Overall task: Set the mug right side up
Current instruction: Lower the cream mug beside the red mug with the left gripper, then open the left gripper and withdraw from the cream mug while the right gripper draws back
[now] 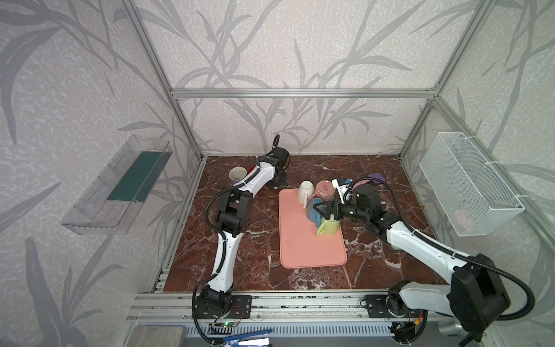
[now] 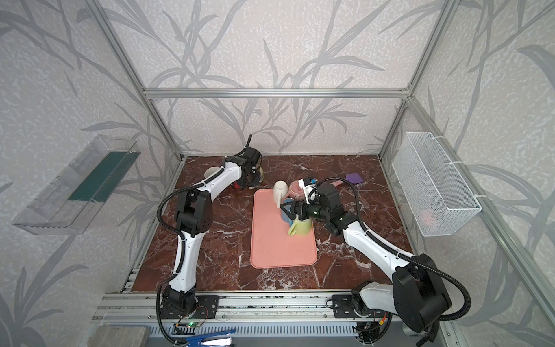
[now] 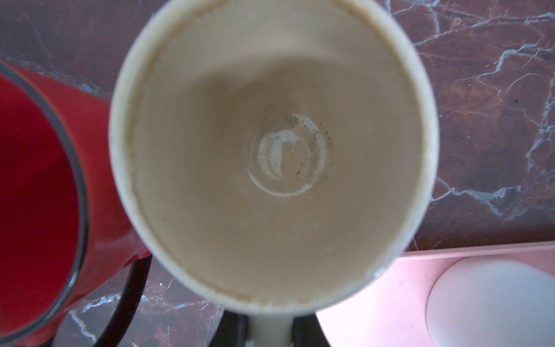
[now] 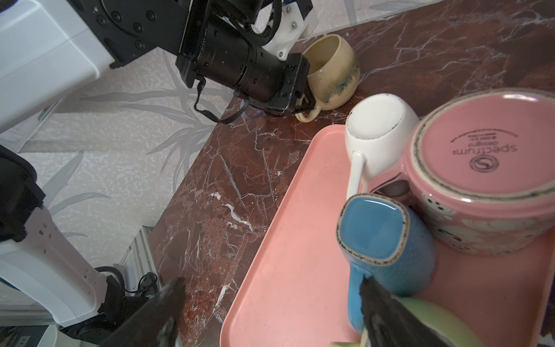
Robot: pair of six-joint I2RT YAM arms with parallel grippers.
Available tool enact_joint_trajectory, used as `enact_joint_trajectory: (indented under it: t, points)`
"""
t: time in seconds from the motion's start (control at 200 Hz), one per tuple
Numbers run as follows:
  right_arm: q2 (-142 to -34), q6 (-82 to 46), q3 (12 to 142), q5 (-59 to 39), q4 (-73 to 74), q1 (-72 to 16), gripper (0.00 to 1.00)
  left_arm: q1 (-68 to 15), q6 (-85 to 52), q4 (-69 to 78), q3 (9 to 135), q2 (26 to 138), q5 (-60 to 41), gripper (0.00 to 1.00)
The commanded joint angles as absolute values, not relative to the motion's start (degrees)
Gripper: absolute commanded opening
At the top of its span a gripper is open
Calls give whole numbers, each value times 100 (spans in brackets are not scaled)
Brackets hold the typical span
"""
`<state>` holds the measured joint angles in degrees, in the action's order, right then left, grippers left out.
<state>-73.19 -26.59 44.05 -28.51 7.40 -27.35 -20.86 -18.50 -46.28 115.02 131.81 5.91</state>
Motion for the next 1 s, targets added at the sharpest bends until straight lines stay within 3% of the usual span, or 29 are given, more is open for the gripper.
enact_joint_trajectory:
  t: [0.0, 0.225, 0.67, 0.995]
  points:
    - [-7363, -2689, 4343, -2885, 872, -2701, 90, -2074, -1943, -4528, 11511, 13105, 698, 7]
    - [-7348, -2681, 4354, -2866, 848, -2689, 90, -2070, -1942, -4513, 11363, 13035, 738, 20]
    - [-7250, -2681, 4359, -2856, 791, -2678, 89, -2122, -1969, -4551, 11133, 12678, 743, 35]
    - [-6947, -2622, 4480, -2856, 445, -2666, 89, -2308, -1938, -4785, 10671, 11703, 808, 56]
